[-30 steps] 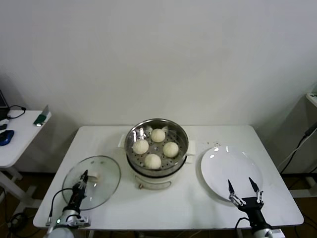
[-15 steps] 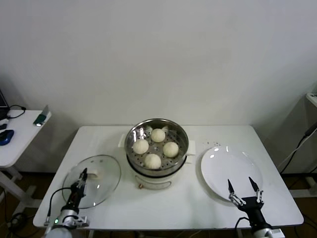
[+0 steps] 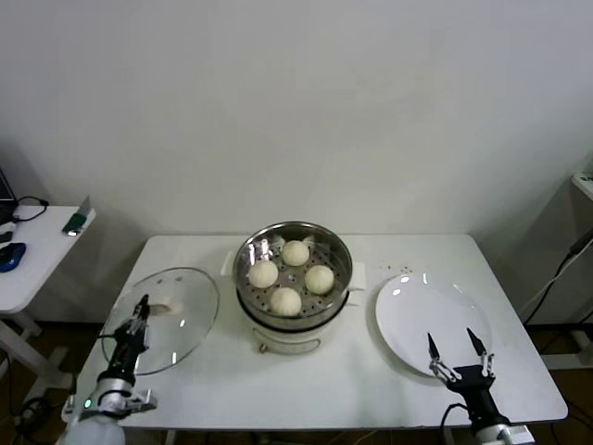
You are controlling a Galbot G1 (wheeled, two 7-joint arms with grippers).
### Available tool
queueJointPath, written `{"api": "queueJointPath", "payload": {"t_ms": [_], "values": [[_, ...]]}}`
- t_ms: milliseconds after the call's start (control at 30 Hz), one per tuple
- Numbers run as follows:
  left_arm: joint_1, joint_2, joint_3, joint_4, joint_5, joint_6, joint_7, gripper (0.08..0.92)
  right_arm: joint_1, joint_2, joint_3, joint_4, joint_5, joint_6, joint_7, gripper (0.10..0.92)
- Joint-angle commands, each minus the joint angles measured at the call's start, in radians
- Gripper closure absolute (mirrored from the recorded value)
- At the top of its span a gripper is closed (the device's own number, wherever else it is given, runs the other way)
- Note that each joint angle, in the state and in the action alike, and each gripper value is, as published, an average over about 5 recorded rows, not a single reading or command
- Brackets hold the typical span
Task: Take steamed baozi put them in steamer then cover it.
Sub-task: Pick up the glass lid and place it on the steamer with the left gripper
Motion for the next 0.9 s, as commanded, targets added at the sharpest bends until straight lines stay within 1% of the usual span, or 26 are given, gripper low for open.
{"api": "queueJointPath", "payload": {"t_ms": [33,167,333,467,567,633,900], "values": [[0.005,0.167,0.041,-0.337,-0.142,0.427,0.284,0.858,0.003,0.002,0.003,-0.004,-0.041,-0.006,0.005,0.203],[-0.050,0.196,0.097,-0.388,-0.139,0.523,0.316,0.858,0.003,0.006,-0.001,-0.002,-0.051,-0.010,0.004,0.203],[-0.118,0.198,0.226,-0.437,-0.086,0.598,0.350,0.858,0.009,0.007,-0.001,-0.003,-0.057,-0.012,0.005,0.203],[-0.183,0.149,0.331,-0.447,0.012,0.623,0.397,0.858,0.018,0.007,-0.001,-0.009,-0.059,-0.013,0.006,0.203],[-0.223,0.096,0.400,-0.433,0.091,0.628,0.423,0.858,0.022,0.007,-0.002,-0.012,-0.059,-0.011,0.007,0.203],[-0.244,0.063,0.444,-0.414,0.139,0.628,0.433,0.858,0.023,0.008,-0.003,-0.014,-0.058,-0.009,0.007,0.203],[-0.327,-0.027,0.576,-0.334,0.238,0.641,0.456,0.858,0.022,0.013,-0.003,-0.026,-0.056,-0.001,0.007,0.203]]}}
